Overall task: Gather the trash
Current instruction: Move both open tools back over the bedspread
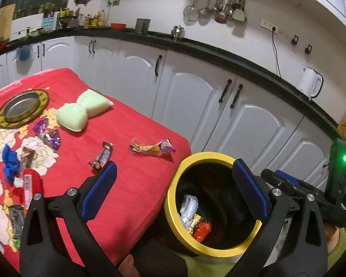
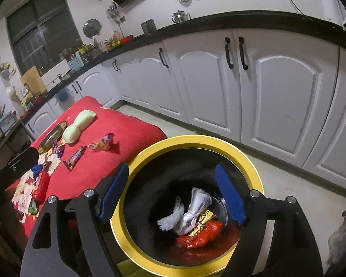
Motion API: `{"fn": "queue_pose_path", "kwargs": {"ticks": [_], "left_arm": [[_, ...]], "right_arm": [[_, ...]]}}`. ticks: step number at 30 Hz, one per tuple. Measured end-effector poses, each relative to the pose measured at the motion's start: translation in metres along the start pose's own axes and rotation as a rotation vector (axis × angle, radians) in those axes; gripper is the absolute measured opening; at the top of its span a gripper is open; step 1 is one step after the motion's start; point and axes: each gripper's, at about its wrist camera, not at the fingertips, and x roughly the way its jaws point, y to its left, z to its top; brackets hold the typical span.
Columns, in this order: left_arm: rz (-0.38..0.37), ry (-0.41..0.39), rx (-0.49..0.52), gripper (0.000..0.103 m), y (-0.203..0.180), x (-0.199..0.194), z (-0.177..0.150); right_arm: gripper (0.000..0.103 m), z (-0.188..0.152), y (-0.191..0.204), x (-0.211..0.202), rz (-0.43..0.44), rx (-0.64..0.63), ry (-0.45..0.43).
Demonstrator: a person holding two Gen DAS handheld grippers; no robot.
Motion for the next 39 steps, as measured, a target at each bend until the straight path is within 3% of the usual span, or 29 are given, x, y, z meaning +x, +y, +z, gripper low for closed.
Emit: {"fn": "queue_pose_path", "kwargs": {"ticks": [21, 39], "left_arm": [[0.113, -0.127, -0.117, 0.092, 0.060, -0.053, 0.011], [0.263, -0.131, -0.120, 0.092, 0.125, -0.082, 0.015]], "right_arm": [[0.076, -0.005, 0.077, -0.009, 0.107, -0.120, -0.009], [0.076, -0.016, 0.170, 0.000, 0.258, -0.274, 0.035]]}}
